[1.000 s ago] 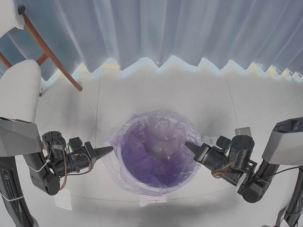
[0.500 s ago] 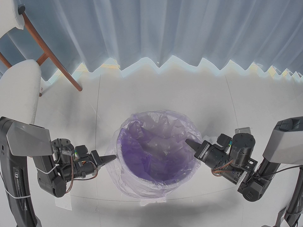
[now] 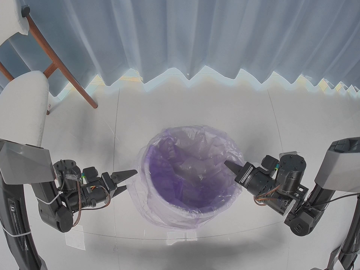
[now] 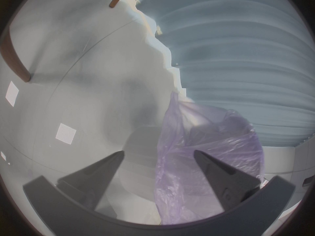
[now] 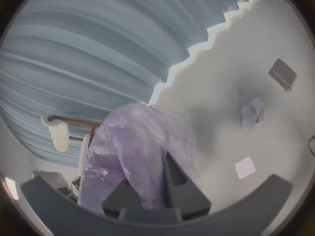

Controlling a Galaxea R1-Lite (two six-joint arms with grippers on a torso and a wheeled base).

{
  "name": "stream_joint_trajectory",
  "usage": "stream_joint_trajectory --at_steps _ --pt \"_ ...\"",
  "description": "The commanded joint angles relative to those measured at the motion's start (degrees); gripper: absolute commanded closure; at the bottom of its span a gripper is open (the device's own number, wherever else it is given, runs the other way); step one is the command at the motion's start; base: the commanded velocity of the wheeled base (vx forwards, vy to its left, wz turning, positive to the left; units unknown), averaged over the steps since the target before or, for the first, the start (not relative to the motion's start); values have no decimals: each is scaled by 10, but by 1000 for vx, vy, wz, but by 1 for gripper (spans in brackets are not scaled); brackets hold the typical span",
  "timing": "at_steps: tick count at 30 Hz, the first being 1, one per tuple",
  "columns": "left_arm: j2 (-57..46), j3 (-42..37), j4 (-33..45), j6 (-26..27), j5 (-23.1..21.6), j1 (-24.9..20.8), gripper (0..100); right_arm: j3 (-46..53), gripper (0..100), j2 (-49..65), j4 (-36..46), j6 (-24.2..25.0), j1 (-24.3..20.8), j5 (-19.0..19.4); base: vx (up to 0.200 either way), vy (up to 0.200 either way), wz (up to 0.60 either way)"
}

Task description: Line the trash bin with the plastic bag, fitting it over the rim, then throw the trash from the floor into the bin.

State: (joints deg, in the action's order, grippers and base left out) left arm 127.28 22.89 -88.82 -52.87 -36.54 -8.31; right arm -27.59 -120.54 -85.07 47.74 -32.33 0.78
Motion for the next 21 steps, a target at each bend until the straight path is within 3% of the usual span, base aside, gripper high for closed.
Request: stream_joint_trajectory --at_steps 1,6,9,14,16,19,21 --pt "-55 -6 0 -11 0 15 0 -16 100 9 0 10 31 12 0 0 0" --pt "-93 -4 0 -13 1 33 0 -27 100 23 0 62 61 48 0 0 0" --pt "-137 -1 0 -15 -5 57 0 -28 100 19 0 66 62 49 0 0 0" --pt "-255 -1 1 -21 -6 74 0 -29 100 14 3 44 57 46 0 0 0" --pt "-324 2 1 -21 -6 71 0 -37 100 9 9 3 57 40 0 0 0" --pt "-361 24 2 -21 1 64 0 -48 100 -15 11 -32 43 6 0 0 0" --pt "-361 24 2 -21 1 64 0 -48 100 -15 11 -32 43 6 0 0 0"
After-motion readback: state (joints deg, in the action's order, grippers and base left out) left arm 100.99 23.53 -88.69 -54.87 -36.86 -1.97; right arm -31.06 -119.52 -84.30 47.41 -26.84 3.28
